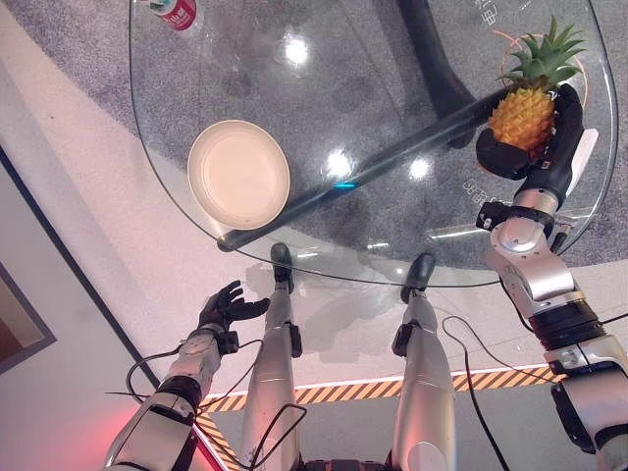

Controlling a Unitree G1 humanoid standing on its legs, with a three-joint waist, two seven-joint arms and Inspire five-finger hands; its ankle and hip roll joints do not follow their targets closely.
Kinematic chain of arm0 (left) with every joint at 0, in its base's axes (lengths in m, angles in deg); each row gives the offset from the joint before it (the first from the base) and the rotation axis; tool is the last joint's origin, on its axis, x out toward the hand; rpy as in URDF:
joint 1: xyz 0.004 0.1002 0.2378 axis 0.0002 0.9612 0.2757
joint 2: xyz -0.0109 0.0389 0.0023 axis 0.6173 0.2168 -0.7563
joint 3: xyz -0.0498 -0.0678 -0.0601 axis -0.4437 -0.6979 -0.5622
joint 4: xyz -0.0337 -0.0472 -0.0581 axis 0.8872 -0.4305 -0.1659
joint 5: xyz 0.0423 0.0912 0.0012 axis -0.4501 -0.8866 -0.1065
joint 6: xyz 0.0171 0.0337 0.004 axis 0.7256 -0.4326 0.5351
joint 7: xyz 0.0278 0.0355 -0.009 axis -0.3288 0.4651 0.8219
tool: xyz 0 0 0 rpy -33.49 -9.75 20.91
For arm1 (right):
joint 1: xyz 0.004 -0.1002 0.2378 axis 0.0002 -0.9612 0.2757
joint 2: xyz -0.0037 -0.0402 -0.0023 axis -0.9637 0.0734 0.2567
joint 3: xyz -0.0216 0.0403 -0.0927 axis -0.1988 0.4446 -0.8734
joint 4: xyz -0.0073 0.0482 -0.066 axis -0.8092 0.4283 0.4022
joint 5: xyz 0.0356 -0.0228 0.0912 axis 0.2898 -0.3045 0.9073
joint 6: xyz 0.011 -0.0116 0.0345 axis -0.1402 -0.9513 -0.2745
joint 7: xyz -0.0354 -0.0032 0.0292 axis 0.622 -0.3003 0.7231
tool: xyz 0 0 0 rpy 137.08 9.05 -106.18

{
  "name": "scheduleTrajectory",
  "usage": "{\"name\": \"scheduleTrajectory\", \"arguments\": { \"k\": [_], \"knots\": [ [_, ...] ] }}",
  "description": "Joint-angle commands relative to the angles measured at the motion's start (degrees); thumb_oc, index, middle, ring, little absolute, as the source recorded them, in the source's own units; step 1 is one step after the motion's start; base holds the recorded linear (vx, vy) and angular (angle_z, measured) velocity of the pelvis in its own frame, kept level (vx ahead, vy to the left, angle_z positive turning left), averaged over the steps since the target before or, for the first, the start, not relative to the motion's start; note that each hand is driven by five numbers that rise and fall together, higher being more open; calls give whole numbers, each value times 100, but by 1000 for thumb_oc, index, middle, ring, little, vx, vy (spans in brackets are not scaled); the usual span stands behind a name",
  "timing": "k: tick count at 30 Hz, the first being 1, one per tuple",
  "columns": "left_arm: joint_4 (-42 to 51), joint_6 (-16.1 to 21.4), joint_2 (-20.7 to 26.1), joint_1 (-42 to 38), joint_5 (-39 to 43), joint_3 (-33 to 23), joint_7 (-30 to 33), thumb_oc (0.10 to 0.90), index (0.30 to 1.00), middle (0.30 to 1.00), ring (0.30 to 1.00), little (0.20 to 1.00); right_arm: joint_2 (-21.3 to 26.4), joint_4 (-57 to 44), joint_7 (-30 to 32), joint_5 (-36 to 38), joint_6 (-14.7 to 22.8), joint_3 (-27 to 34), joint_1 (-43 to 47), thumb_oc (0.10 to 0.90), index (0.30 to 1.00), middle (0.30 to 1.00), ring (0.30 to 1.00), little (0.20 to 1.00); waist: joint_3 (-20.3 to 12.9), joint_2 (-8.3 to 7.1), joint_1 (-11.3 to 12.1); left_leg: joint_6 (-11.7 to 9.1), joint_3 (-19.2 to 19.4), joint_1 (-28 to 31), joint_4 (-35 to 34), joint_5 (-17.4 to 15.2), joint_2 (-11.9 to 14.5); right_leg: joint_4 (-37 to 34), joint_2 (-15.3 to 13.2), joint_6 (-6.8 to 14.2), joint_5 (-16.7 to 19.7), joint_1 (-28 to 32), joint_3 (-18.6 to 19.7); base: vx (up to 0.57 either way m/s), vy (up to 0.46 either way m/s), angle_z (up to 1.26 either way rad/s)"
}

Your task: Pick up the fruit to the plate

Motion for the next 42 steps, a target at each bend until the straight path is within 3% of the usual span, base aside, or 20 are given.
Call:
{"name": "scheduleTrajectory", "arguments": {
  "k": [1,6,12,22,30,35,42],
  "knots": [
    [-188,-82,66,298,-34,90,126,800,900,900,900,900,43,197,341,80,65,225,-164,800,900,900,900,900,-9,17,68,-85,-121,-69,385,-336,68,223,109,15,504,-409,-70,0,0,0],
    [-169,-73,53,295,-15,105,141,800,900,900,900,900,53,302,489,89,214,262,-129,800,900,900,900,900,-9,24,71,-87,-128,-89,405,-344,73,226,107,15,501,-421,-65,0,0,0],
    [-143,-2,-26,344,25,149,202,800,900,900,900,900,18,57,1135,-537,511,415,-222,800,900,900,900,900,-9,40,47,-73,-123,-83,400,-357,64,223,114,28,502,-428,-39,0,0,0],
    [-107,21,-104,398,39,77,233,800,900,900,900,900,-3,-620,1903,-1419,693,554,-358,800,900,900,900,900,-9,60,-4,-50,-113,-41,378,-369,51,195,122,50,489,-398,7,0,0,0],
    [-137,81,-171,412,65,84,236,800,900,900,900,900,-93,-828,2176,-1751,731,499,-483,800,900,900,900,900,-9,54,-30,-44,-93,-30,370,-360,58,174,122,52,487,-378,20,0,0,0],
    [-199,96,-163,371,99,99,218,800,900,900,900,900,-87,-714,2046,-1454,715,434,-474,800,900,900,900,900,-9,56,-33,-44,-84,-24,366,-351,61,172,124,46,483,-369,22,0,0,0],
    [-302,111,-106,301,168,152,132,800,900,900,900,900,-285,-132,1584,-228,1060,333,-462,800,900,900,900,900,-9,53,7,-58,-77,-23,371,-332,73,174,115,18,487,-347,-18,0,0,0]
  ]
}}
